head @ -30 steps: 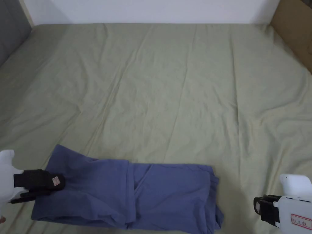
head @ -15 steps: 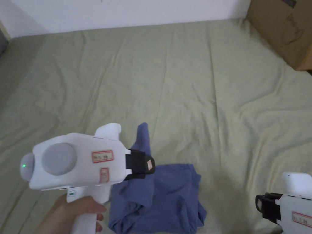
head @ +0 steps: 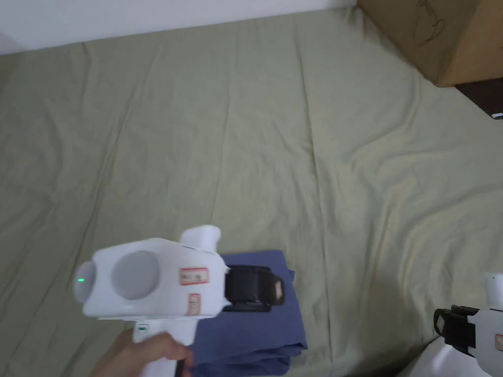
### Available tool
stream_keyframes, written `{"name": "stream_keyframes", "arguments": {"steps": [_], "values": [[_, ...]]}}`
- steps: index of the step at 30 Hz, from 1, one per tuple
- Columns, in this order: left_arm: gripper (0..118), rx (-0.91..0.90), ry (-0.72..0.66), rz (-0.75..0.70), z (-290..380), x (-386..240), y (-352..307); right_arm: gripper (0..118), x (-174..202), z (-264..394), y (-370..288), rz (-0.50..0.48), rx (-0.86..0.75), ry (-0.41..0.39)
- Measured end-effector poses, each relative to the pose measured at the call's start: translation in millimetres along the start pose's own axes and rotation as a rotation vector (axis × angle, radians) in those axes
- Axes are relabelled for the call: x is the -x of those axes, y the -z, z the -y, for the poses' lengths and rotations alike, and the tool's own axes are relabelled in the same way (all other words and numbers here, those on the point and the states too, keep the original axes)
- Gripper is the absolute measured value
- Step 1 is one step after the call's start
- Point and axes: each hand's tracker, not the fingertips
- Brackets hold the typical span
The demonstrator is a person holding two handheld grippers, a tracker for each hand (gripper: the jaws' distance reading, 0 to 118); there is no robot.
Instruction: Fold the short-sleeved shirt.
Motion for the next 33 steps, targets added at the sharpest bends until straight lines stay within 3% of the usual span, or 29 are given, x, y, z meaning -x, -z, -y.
{"name": "stream_keyframes", "arguments": {"steps": [2, 3, 7, 11, 17, 26, 33], "values": [[21, -0.101, -0.044, -0.015, -2, 14, -27, 0, 1, -1, 1, -0.005, -0.004, 0.005], [3, -0.127, -0.045, -0.052, -4, 12, -36, 0, 2, -2, 2, -0.01, -0.004, 0.003], [3, -0.124, -0.037, -0.192, -3, 38, -33, 0, 12, -5, 7, -0.028, -0.001, -0.026], [1, -0.052, -0.084, -0.024, 9, 50, 6, 0, 20, -4, 10, -0.049, 0.004, -0.04], [0, 0.068, -0.048, 0.0, 28, 21, 65, 0, 20, -1, 9, -0.049, 0.021, -0.055], [0, 0.119, 0.042, 0.071, 29, -16, 91, 0, 16, 3, 11, -0.029, 0.042, -0.044], [0, 0.077, -0.027, 0.196, 27, -3, 75, 0, 30, -1, 9, -0.047, 0.046, -0.083]]}}
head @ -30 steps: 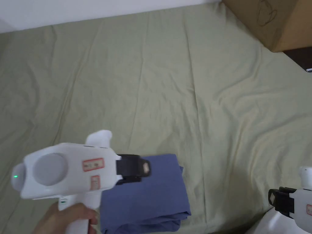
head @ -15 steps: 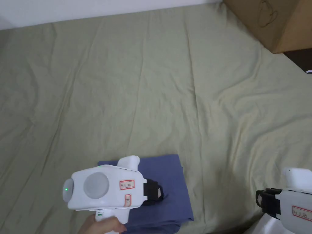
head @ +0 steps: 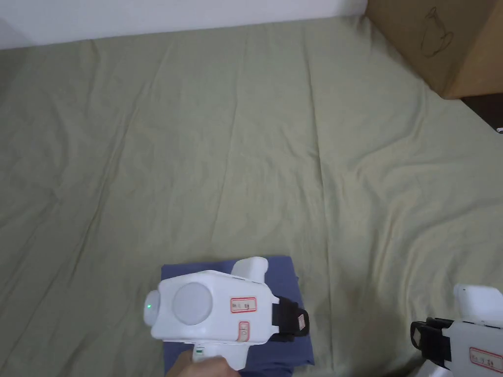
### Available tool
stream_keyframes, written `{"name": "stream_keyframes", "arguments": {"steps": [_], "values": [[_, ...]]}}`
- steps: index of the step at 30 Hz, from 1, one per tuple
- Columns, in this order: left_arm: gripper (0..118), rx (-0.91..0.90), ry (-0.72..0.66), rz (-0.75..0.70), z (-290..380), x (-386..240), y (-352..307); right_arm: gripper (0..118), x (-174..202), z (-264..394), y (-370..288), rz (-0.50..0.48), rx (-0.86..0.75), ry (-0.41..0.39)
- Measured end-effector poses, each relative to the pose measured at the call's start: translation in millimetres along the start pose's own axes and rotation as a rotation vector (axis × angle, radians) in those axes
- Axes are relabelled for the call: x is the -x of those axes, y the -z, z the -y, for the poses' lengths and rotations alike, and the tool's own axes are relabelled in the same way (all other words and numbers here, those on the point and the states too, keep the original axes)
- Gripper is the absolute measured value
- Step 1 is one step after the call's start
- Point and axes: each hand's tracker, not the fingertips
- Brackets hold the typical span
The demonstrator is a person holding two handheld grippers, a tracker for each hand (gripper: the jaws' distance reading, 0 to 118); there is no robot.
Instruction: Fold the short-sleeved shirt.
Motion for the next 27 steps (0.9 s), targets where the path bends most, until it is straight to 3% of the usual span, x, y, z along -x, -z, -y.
{"name": "stream_keyframes", "arguments": {"steps": [6, 10, 15, 20, 21, 24, 25, 27], "values": [[0, -0.223, -0.114, -0.017, 12, 37, -102, 0, 32, -12, 1, -0.054, -0.004, -0.083], [0, -0.336, -0.259, -0.015, 40, 86, -153, 0, 70, -27, 13, -0.168, 0.009, -0.173], [0, -0.386, -0.38, -0.025, 76, 125, -177, 0, 132, -42, 39, -0.276, 0.037, -0.34], [1, -0.362, -0.436, -0.002, 89, 143, -171, 0, 179, -46, 66, -0.274, 0.076, -0.468], [11, -0.362, -0.457, -0.003, 89, 147, -169, 0, 183, -46, 71, -0.277, 0.084, -0.475], [73, -0.372, -0.49, 0.013, 85, 158, -162, 0, 186, -44, 89, -0.246, 0.127, -0.486], [80, -0.366, -0.495, 0.03, 81, 160, -160, 0, 185, -43, 94, -0.236, 0.137, -0.477], [82, -0.369, -0.496, 0.082, 77, 153, -156, 0, 179, -42, 99, -0.26, 0.152, -0.433]]}}
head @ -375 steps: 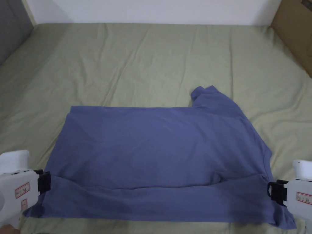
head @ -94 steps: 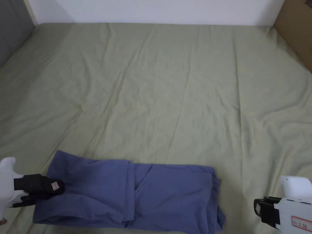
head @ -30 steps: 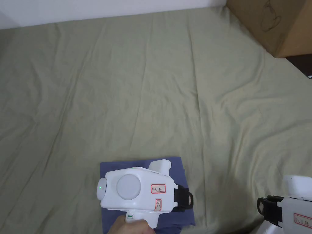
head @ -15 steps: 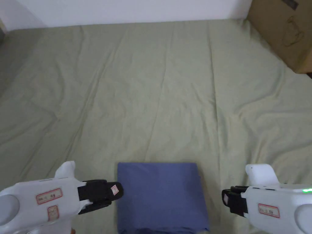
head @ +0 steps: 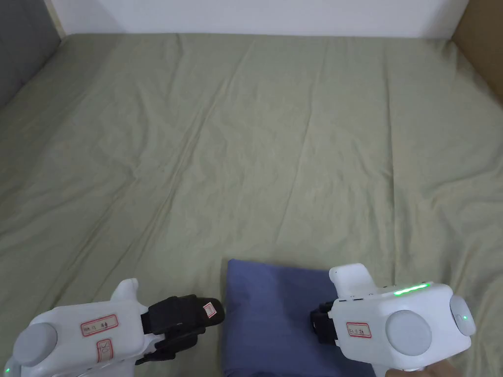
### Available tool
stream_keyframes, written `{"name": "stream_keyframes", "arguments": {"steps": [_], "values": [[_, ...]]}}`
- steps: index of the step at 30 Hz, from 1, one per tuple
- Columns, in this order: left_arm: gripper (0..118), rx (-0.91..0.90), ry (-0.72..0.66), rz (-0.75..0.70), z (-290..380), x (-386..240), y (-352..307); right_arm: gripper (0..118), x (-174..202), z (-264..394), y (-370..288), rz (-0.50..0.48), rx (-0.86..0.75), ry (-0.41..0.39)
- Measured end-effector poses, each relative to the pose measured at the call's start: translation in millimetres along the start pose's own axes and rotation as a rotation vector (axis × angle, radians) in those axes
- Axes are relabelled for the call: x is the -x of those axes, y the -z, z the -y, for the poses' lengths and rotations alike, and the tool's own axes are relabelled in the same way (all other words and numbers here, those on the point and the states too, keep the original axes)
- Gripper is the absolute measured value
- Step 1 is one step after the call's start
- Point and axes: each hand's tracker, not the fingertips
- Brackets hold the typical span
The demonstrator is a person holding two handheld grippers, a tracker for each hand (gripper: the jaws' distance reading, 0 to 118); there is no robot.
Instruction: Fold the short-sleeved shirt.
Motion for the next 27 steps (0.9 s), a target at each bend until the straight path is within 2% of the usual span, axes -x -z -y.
{"name": "stream_keyframes", "arguments": {"steps": [6, 12, 13, 14, 15, 16, 18, 22, 27], "values": [[82, 0.115, -0.068, 0.047, -22, 11, 50, 0, -2, 1, -2, -0.01, -0.01, 0.015], [80, 0.166, -0.057, 0.112, -31, 10, 85, 0, -3, 2, -2, -0.015, -0.011, 0.026], [77, 0.193, -0.01, 0.106, -32, 7, 88, 0, -4, 2, -2, -0.02, -0.012, 0.039], [62, 0.192, 0.045, 0.062, -32, 3, 88, 0, -5, 2, -3, -0.023, -0.012, 0.045], [32, 0.194, 0.09, -0.01, -27, -6, 88, 0, -5, 2, -3, -0.023, -0.012, 0.048], [28, 0.206, 0.132, -0.055, -24, -10, 89, 0, -5, 2, -3, -0.026, -0.011, 0.053], [25, 0.212, 0.106, 0.048, -25, -9, 85, 0, -3, 1, -5, -0.024, -0.008, 0.057], [23, 0.229, 0.145, 0.011, -32, -6, 78, 0, 4, -2, -14, -0.008, -0.029, 0.048], [23, 0.18, 0.211, -0.072, -69, -6, 33, 0, 5, -7, -29, -0.006, -0.074, 0.047]]}}
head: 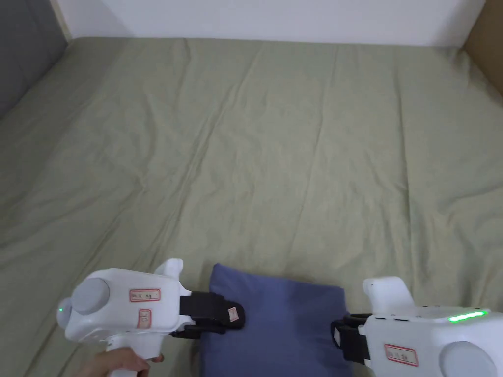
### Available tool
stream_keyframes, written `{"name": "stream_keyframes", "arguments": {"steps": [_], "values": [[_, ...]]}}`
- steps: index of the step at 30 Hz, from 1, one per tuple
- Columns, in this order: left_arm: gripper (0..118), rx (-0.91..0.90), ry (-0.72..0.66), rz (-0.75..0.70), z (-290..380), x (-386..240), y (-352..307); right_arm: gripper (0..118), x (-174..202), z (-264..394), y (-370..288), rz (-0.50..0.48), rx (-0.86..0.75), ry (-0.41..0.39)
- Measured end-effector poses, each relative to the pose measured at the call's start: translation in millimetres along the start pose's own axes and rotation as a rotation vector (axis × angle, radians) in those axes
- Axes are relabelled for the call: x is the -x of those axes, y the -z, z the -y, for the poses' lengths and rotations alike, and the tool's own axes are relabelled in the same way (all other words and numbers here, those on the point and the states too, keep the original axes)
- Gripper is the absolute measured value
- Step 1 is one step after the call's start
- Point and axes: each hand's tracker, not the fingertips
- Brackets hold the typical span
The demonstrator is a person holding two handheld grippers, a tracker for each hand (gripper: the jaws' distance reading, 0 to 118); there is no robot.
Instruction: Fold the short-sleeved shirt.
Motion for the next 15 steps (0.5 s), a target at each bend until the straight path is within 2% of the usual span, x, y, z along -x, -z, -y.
{"name": "stream_keyframes", "arguments": {"steps": [4, 9, 15], "values": [[23, -0.031, 0.053, -0.146, -34, 20, -56, 0, -3, -8, -4, -0.003, -0.033, 0.019], [23, -0.053, 0.1, -0.452, -77, 45, -126, 0, -7, -21, -8, 0.028, -0.083, 0.015], [23, -0.022, 0.155, -0.897, -132, 79, -188, 0, -6, -31, -7, 0.068, -0.097, 0.04]]}}
